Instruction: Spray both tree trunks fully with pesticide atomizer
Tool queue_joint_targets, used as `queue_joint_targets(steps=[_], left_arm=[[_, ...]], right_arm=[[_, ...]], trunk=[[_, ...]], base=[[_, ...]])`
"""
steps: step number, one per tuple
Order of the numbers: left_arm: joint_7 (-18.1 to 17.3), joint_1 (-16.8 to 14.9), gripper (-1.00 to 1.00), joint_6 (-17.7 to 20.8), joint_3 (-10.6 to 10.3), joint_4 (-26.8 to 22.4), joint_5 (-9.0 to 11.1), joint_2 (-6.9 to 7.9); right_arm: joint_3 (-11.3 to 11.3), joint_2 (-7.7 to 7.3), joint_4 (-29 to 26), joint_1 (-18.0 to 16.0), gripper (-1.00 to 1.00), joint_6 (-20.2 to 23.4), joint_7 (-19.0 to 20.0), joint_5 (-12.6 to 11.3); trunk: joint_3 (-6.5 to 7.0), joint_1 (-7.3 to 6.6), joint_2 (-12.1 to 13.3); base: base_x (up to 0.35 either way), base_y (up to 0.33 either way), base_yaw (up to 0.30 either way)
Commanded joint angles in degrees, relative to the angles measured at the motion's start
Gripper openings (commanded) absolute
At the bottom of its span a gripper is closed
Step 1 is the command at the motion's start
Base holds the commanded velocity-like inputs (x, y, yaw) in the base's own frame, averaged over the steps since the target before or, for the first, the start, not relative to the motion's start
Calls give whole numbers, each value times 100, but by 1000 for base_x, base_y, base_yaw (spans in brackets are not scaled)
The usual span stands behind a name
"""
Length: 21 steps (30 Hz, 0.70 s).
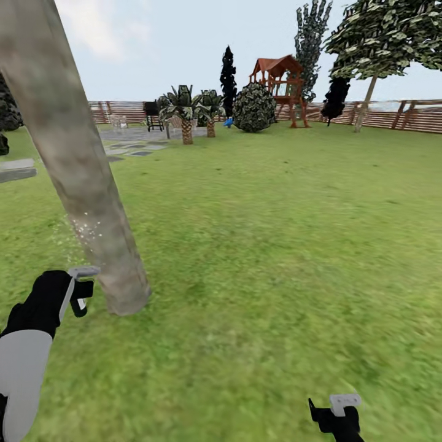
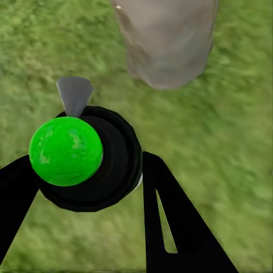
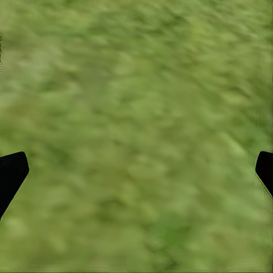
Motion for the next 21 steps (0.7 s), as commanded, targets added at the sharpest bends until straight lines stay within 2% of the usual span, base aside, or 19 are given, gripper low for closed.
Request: queue_joint_targets(steps=[1,8,11,21], left_arm=[[1,43,-100,-1,-8,-2,-5,-9],[2,155,-100,-6,-11,2,51,-31],[-2,161,-100,-3,-9,2,47,-56],[-6,183,-100,-4,-8,7,61,-72]], right_arm=[[0,0,0,1,100,0,0,0],[0,0,0,-3,100,0,0,0],[0,0,0,-3,100,0,0,0],[0,0,0,2,100,0,0,0]], trunk=[[0,0,0],[0,0,0],[0,0,0],[0,0,0]], base=[[212,-206,272],[276,-143,276],[115,-227,218],[13,-272,11]])
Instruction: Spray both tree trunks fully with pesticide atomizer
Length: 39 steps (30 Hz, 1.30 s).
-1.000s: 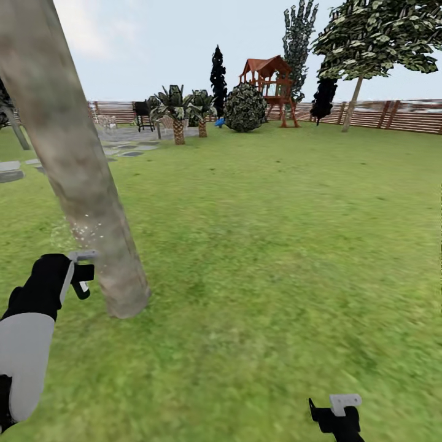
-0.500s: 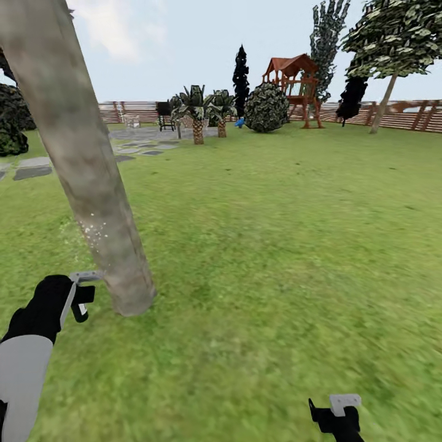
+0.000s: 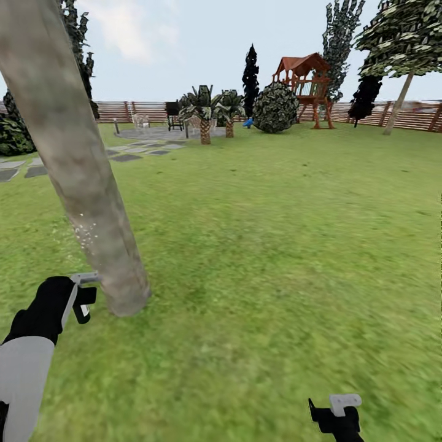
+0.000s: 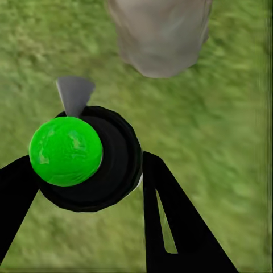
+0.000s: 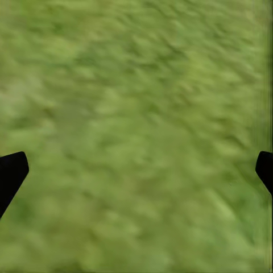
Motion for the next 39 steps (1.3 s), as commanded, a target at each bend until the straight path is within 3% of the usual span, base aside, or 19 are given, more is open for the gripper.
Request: queue_joint_targets(steps=[1,5,11,15,17,20,30,34,39], left_arm=[[0,0,-100,1,0,-1,-7,1],[3,5,-100,-5,5,3,-24,6],[0,388,-100,-91,168,76,-47,81],[26,517,-100,-385,214,110,-31,8],[45,525,-100,-440,224,118,-25,-161],[51,527,-100,-468,223,111,-30,-255],[67,586,-100,-475,225,125,-73,-226],[267,655,-100,-474,214,108,-72,-222],[323,659,-100,-473,199,109,-64,-251]], right_arm=[[0,0,0,-4,100,0,0,0],[0,0,0,-3,100,0,0,0],[0,3,1,-2,100,0,0,0],[0,13,8,-1,100,0,0,4],[0,17,8,-1,100,0,5,5],[0,17,9,-4,100,0,1,2],[0,18,9,-1,100,0,0,5],[0,23,9,-1,100,0,0,5],[0,26,9,-5,100,0,-4,6]], trunk=[[0,0,0],[0,0,0],[0,0,0],[0,0,0],[0,0,0],[0,0,0],[0,0,0],[0,0,0],[0,0,0]], base=[[110,-274,0],[157,-257,36],[239,-195,254],[115,-67,275],[42,-18,94],[175,-111,24],[235,-181,1],[232,-197,13],[166,-236,237]])
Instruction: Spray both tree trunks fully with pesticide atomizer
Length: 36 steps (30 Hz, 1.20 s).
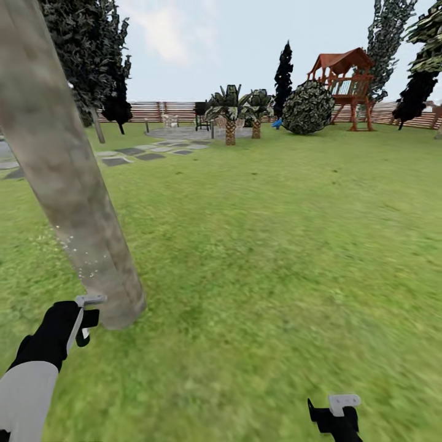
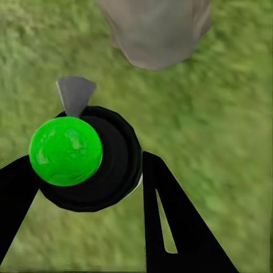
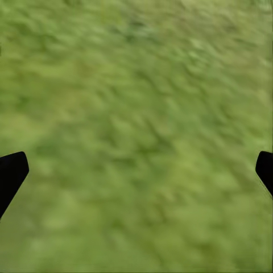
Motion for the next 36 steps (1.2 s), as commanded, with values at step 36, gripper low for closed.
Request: queue_joint_targets(steps=[36], left_arm=[[2,0,-100,0,-5,19,49,-32]], right_arm=[[6,0,0,4,100,0,4,3]], trunk=[[0,0,0]], base=[[112,-264,161]])
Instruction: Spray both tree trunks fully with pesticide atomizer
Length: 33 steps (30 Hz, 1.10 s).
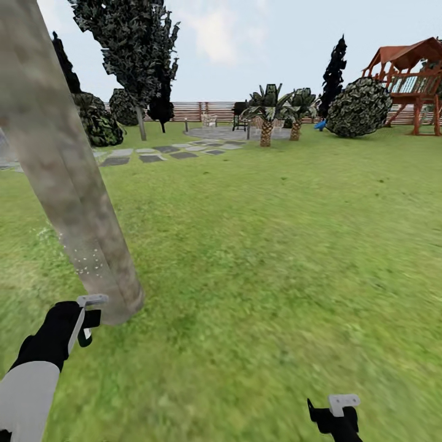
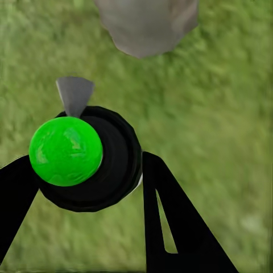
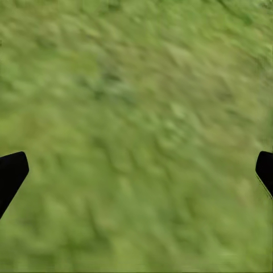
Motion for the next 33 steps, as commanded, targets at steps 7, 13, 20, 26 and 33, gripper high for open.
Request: queue_joint_targets(steps=[7,13,20,26,33], left_arm=[[0,0,-100,0,-1,7,4,0],[0,15,-100,-6,-5,7,-4,-93],[-5,17,-100,-79,-10,0,6,-139],[-68,-89,-100,-77,-13,-85,8,-286],[-69,-906,-100,15,-31,-51,-23,-267]], right_arm=[[2,9,0,0,100,0,0,0],[1,9,0,0,100,0,0,0],[2,9,0,-1,100,0,0,0],[-6,1,0,-2,100,0,-6,0],[-7,-9,0,-2,100,0,0,0]], trunk=[[0,0,0],[0,0,0],[0,0,0],[0,0,0],[0,0,0]], base=[[194,-235,276],[235,-201,276],[214,-180,276],[16,-13,120],[0,0,2]])
